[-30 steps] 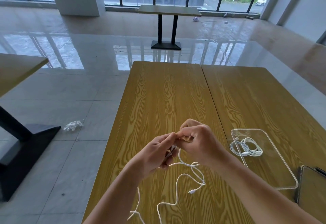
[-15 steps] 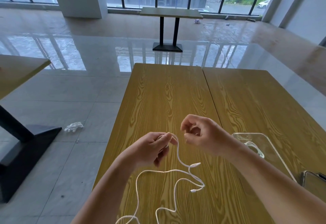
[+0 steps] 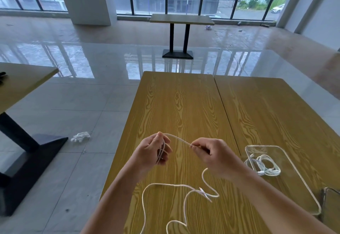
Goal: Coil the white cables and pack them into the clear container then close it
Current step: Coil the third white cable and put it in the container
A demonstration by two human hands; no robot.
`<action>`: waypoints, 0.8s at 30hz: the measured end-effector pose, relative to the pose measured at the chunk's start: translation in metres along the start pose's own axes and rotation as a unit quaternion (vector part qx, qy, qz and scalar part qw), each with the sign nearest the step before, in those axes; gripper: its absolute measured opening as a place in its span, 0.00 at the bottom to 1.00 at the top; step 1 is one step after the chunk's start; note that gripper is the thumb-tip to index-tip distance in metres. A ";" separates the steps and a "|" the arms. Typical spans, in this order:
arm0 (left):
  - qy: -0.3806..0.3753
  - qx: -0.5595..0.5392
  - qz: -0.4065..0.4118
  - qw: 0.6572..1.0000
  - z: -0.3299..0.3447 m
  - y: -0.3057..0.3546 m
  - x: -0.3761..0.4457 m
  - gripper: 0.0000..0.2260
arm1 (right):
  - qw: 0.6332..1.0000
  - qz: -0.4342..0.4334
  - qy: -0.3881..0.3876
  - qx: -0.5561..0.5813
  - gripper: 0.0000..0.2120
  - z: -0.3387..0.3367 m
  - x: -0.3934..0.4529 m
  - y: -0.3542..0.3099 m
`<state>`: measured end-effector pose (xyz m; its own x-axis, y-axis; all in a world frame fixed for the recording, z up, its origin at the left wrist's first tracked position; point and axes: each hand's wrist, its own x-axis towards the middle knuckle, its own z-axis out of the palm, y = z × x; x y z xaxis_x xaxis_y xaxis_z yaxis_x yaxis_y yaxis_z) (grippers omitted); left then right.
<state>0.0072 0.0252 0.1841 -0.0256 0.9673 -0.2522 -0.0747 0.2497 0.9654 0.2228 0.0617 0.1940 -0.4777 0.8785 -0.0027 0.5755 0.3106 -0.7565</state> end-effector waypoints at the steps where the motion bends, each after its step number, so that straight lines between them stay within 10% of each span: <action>1: 0.021 -0.031 -0.002 0.999 0.002 -0.001 0.001 0.19 | 1.000 -0.010 0.000 -0.006 0.08 0.001 -0.001 0.000; 12: 0.135 -0.322 -0.073 0.934 0.042 0.014 0.013 0.18 | 0.996 -0.068 -0.028 -0.052 0.13 0.034 -0.010 -0.008; 24: 0.140 -0.124 -0.092 0.978 0.011 -0.001 0.030 0.16 | 0.983 -0.099 -0.139 -0.059 0.17 -0.001 -0.014 -0.044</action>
<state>0.0177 0.0539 0.1761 -0.2578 0.8490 -0.4612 -0.3416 0.3664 0.8655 0.2047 0.0365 0.2276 -0.7425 0.6676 -0.0543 0.5178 0.5206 -0.6788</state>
